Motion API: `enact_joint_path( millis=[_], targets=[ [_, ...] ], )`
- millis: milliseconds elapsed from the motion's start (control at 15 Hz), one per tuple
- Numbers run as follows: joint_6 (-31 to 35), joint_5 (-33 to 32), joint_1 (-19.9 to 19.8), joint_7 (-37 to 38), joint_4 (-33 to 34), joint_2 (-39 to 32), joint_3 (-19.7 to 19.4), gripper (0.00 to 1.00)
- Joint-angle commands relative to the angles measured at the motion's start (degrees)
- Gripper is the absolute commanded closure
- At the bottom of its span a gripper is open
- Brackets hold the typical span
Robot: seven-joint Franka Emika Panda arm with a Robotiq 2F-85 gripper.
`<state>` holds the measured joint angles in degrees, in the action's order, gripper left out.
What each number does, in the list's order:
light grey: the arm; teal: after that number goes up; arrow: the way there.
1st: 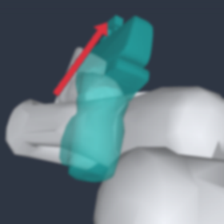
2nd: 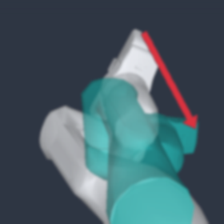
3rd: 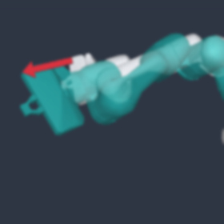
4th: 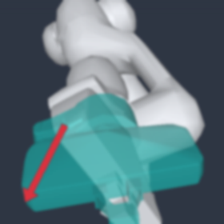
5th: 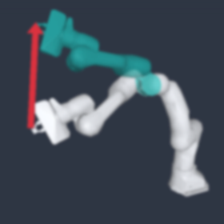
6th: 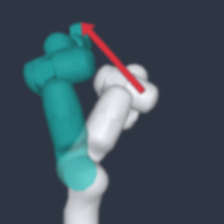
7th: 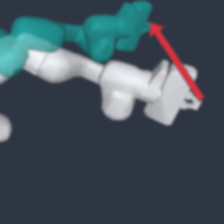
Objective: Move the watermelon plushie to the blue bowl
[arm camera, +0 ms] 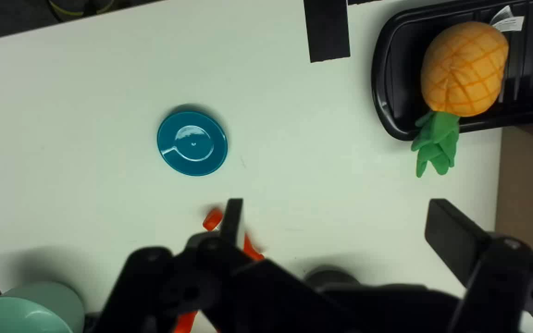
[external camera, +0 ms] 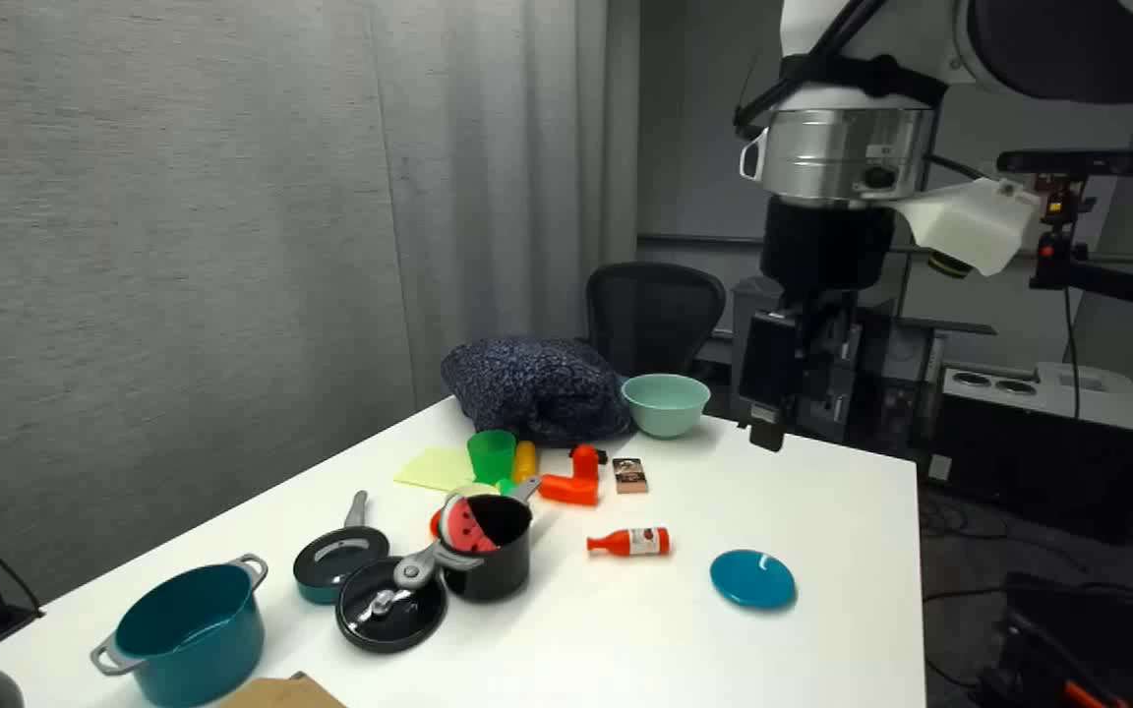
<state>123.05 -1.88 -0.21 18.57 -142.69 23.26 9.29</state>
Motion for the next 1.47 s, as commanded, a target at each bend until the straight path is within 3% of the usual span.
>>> enact_joint_path(
  millis=[0,1133,1400],
  targets=[
    [-0.1,-0.2,0.6,0.2,0.1,-0.1,-0.5,0.0],
    [-0.1,-0.2,0.6,0.2,0.1,-0.1,-0.5,0.0],
    [2.6,-1.6,-0.5,2.0,1.2,-1.8,-0.4,0.0]
  ],
)
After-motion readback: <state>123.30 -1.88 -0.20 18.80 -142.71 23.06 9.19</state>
